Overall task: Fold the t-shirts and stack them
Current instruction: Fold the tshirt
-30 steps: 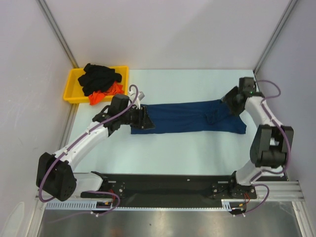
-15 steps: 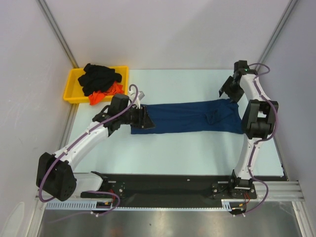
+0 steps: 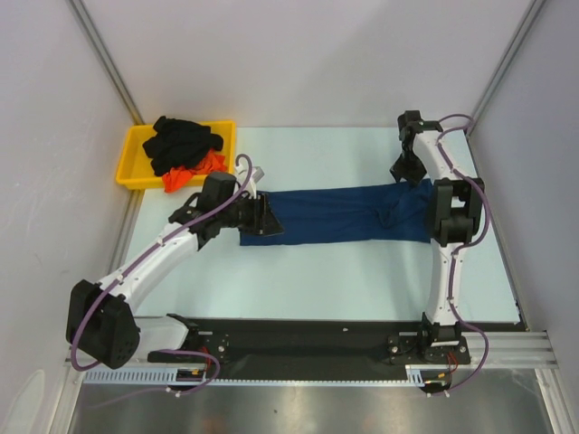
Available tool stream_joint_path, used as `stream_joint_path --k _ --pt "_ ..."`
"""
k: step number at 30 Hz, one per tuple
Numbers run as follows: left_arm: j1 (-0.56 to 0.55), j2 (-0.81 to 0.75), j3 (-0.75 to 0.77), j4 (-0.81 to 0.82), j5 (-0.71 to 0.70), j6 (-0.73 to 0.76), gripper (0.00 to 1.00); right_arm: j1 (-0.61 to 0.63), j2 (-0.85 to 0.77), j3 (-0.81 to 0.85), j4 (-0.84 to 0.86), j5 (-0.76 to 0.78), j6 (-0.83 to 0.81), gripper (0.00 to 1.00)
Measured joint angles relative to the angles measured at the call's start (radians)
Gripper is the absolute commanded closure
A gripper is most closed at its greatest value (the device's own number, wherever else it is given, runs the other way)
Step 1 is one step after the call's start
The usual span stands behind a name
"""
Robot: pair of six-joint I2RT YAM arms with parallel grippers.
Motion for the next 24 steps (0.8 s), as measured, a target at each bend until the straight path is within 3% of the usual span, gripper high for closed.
stream_joint_path --k 13,19,22,23,24 --pt "0.008 -0.013 0.0 -0.001 -0.003 0.0 0.53 0.003 0.091 0.065 -0.076 0.095 0.038 0.55" --pt "0.014 -0.013 0.0 -0.008 -0.003 0.0 0.54 -0.005 0.098 0.068 -0.075 0.092 0.038 0.75" --pt "0.015 -0.013 0.0 -0.01 -0.003 0.001 0.54 -0.017 0.098 0.069 -0.076 0.092 0.036 0.9" --pt "0.015 -0.013 0.0 -0.011 -0.003 0.001 0.54 -0.022 0.098 0.069 -0.076 0.093 0.036 0.99" --pt "0.015 -0.013 0.0 -0.011 -0.003 0.001 0.54 -0.026 0.098 0.067 -0.075 0.093 0.032 1.0"
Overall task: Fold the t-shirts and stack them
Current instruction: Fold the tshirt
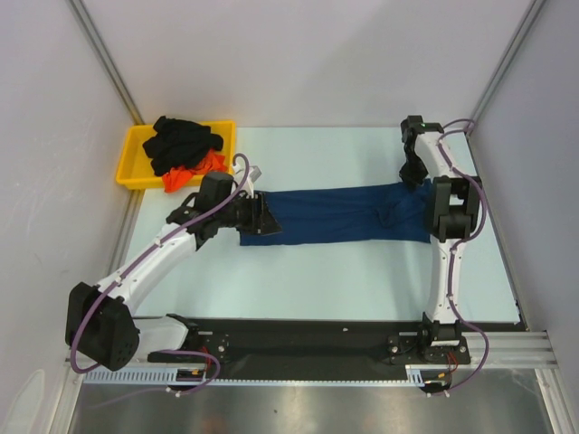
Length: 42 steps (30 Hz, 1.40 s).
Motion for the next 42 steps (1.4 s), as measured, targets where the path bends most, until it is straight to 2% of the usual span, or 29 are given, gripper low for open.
stream_joint_path --k 8,15,20,21,23,25,32,35,36,37,39,40,42 --pt "0.002 0.0 -0.003 -0.002 0.001 0.0 0.54 -0.025 -0.057 -0.136 0.025 0.005 -0.02 1.0" --pt "0.003 -0.005 -0.011 -0.001 0.003 0.002 0.55 -0.063 -0.307 -0.438 0.083 0.0 -0.027 1.0" --pt "0.005 -0.006 -0.014 -0.002 0.009 0.008 0.54 -0.09 -0.422 -0.535 0.115 0.003 -0.033 0.99" --pt "0.005 -0.006 -0.014 -0.002 0.01 0.009 0.55 -0.09 -0.43 -0.55 0.124 0.003 -0.037 0.96" --pt "0.005 -0.006 -0.014 -0.002 0.012 0.01 0.54 -0.09 -0.436 -0.583 0.138 0.002 -0.045 0.83" --pt "0.005 -0.007 -0.015 -0.002 0.012 0.01 0.54 -0.09 -0.442 -0.63 0.154 0.0 -0.057 0.76" --pt "0.008 -0.024 -0.027 -0.007 0.013 0.018 0.54 -0.156 -0.53 -0.798 0.167 -0.005 -0.118 0.71" --pt "0.01 -0.024 -0.029 -0.007 0.021 0.018 0.54 -0.197 -0.582 -0.797 0.172 -0.01 -0.145 0.64" --pt "0.011 -0.024 -0.029 -0.006 0.028 0.018 0.53 -0.202 -0.595 -0.785 0.175 -0.013 -0.16 0.59" --pt "0.011 -0.024 -0.029 -0.002 0.034 0.018 0.52 -0.202 -0.605 -0.769 0.183 -0.021 -0.173 0.48" --pt "0.011 -0.022 -0.03 0.011 0.048 0.017 0.49 -0.197 -0.609 -0.733 0.208 -0.052 -0.202 0.44" --pt "0.011 -0.02 -0.031 0.022 0.057 0.017 0.48 -0.198 -0.609 -0.718 0.225 -0.075 -0.218 0.39" --pt "0.011 -0.013 -0.034 0.048 0.074 0.007 0.47 -0.202 -0.609 -0.704 0.265 -0.138 -0.253 0.37"
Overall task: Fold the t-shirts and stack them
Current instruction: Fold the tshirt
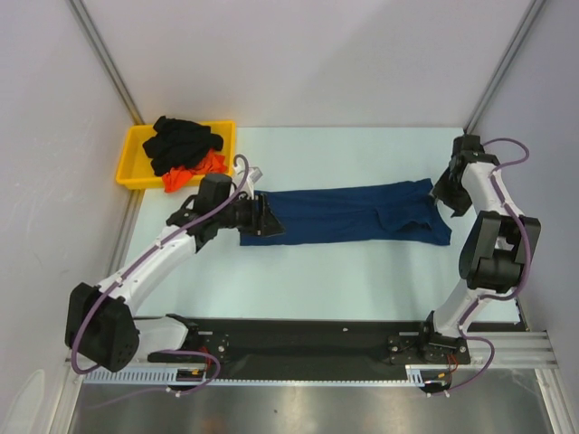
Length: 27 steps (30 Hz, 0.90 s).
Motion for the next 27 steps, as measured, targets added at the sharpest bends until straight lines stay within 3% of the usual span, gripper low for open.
stream_joint_path --k 6,14,27 --pt "-0.037 0.062 -0.003 0.124 0.012 -0.063 0.53 -0.027 0.053 0.014 0.114 -0.151 -0.103 0.49" --pt "-0.251 0.279 0.045 0.327 -0.055 -0.167 0.58 -0.032 0.095 0.014 0.226 -0.275 -0.154 0.55" --pt "-0.432 0.772 0.436 0.632 -0.318 -0.355 0.57 -0.074 0.095 -0.091 0.354 -0.378 -0.23 0.66"
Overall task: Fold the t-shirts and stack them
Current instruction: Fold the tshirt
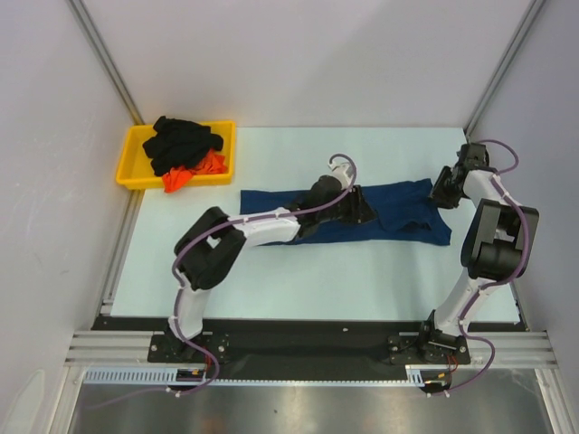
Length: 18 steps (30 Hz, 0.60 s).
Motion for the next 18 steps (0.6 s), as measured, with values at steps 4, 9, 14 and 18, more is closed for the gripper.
stream_joint_path --k 4,9,14,18 --pt "-0.04 0.114 0.121 -0.001 -0.076 -0.022 0.57 -0.008 0.003 0.001 0.024 -0.03 -0.031 0.67" --pt "-0.07 0.199 0.248 -0.046 -0.155 -0.028 0.57 -0.01 0.035 0.019 0.026 -0.061 -0.052 0.6" --pt "-0.078 0.224 0.302 -0.095 -0.221 -0.039 0.53 -0.01 0.062 0.027 0.019 -0.076 -0.07 0.53" --pt "-0.078 0.266 0.352 -0.132 -0.243 -0.06 0.52 -0.014 0.073 0.039 0.015 -0.095 -0.082 0.46"
